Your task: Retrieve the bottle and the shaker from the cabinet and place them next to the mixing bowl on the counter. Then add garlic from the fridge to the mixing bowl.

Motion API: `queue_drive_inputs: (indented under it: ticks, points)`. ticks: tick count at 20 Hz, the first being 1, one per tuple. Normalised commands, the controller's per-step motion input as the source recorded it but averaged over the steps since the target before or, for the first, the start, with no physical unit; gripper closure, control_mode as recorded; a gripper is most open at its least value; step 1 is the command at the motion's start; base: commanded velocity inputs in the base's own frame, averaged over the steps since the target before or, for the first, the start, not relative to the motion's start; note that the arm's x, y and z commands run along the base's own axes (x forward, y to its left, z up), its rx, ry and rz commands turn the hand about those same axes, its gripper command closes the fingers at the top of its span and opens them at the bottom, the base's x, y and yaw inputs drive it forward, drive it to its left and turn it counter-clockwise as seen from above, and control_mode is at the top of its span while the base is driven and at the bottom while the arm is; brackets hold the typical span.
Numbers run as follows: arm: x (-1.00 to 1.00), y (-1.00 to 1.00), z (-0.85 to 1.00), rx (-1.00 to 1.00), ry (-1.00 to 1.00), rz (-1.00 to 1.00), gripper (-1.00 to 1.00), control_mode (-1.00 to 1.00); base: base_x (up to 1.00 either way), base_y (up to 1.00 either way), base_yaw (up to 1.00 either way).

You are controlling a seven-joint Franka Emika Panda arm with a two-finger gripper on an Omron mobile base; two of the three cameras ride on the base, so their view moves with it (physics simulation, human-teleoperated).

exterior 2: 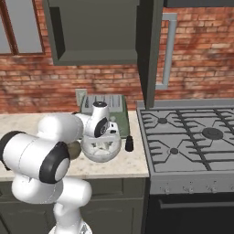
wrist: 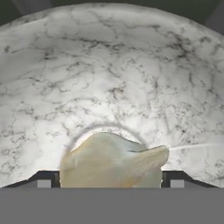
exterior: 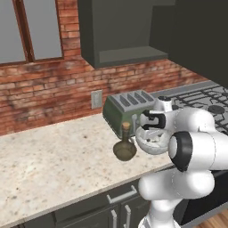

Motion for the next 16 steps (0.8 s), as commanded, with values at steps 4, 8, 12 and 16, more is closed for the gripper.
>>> queue_drive_inputs:
  ticks: [4,8,12,16]
  points:
    - [-0.29,0.03,0.41,0.00,-0.06,0.00,-1.00,-1.00,0.00,0.00,0.00]
    - [-0.41,0.15,0.76,0.00,-0.16,0.00,-1.00,-1.00,0.00,0.00,0.00]
    - [-0.49,0.24,0.94,0.00,-0.14,0.00,-1.00,-1.00,0.00,0.00,0.00]
    - [-0.96,0.23,0.76,0.00,-0.03,-0.03,-1.00,-1.00,0.00,0.00,0.00]
